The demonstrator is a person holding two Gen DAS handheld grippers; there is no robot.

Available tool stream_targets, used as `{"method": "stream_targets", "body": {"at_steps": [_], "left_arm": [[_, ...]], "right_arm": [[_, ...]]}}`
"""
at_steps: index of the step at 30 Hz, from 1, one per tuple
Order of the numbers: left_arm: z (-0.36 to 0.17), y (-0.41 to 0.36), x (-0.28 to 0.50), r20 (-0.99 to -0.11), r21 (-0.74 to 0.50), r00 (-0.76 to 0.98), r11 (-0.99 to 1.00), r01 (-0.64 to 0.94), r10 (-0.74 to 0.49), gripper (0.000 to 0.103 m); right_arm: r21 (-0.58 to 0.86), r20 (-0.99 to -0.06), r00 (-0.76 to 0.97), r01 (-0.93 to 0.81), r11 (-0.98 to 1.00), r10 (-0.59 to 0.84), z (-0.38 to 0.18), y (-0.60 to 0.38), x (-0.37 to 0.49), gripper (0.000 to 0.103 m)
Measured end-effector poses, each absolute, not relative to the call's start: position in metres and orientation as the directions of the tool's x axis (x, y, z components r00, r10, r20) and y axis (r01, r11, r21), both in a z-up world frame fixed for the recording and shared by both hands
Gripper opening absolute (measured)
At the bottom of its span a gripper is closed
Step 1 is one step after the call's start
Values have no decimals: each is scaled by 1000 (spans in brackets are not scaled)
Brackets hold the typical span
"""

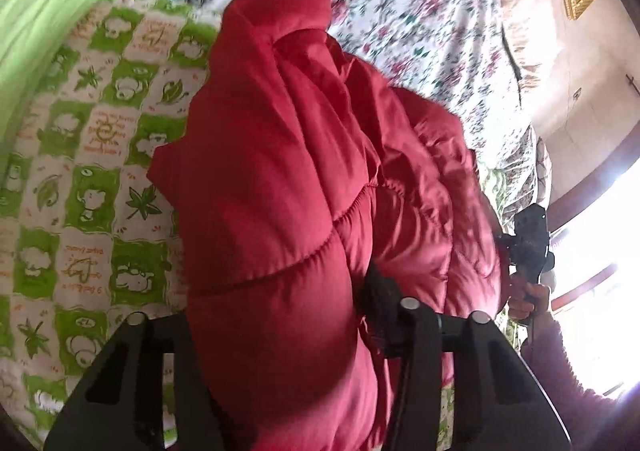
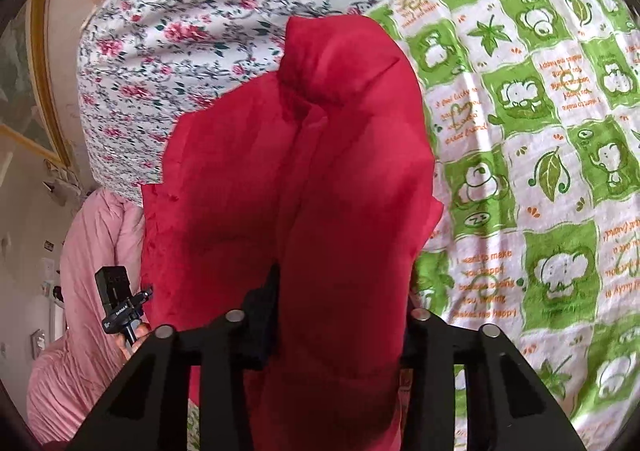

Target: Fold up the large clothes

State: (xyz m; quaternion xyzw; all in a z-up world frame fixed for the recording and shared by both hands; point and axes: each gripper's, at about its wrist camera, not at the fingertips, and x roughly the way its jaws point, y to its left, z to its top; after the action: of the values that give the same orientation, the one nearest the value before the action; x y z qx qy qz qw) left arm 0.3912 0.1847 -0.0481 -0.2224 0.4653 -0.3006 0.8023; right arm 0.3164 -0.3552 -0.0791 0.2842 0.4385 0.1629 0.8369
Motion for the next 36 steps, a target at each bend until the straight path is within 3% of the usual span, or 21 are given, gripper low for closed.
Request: {"method": "stream_targets", "body": {"at_steps": [12, 20, 28, 36], "left_arm": [[-1, 208, 310, -589, -611, 425, 723, 322, -687, 37], [1, 237, 224, -592, -618, 436, 729, 295, -678, 37], [-9, 249, 170, -598, -608, 433, 734, 303, -675, 37], [-52, 257, 174, -643, -624, 412, 754, 205, -645, 40]], "right_arm": [[610, -594, 586, -117, 784, 551, -34, -312, 257, 34], [632, -589, 546, -149, 761, 596, -43, -282, 189, 34], [658, -586, 535, -122, 743, 608, -70, -273, 138, 35], [663, -614, 543, -40, 748, 573, -97, -286, 146, 42]]}}
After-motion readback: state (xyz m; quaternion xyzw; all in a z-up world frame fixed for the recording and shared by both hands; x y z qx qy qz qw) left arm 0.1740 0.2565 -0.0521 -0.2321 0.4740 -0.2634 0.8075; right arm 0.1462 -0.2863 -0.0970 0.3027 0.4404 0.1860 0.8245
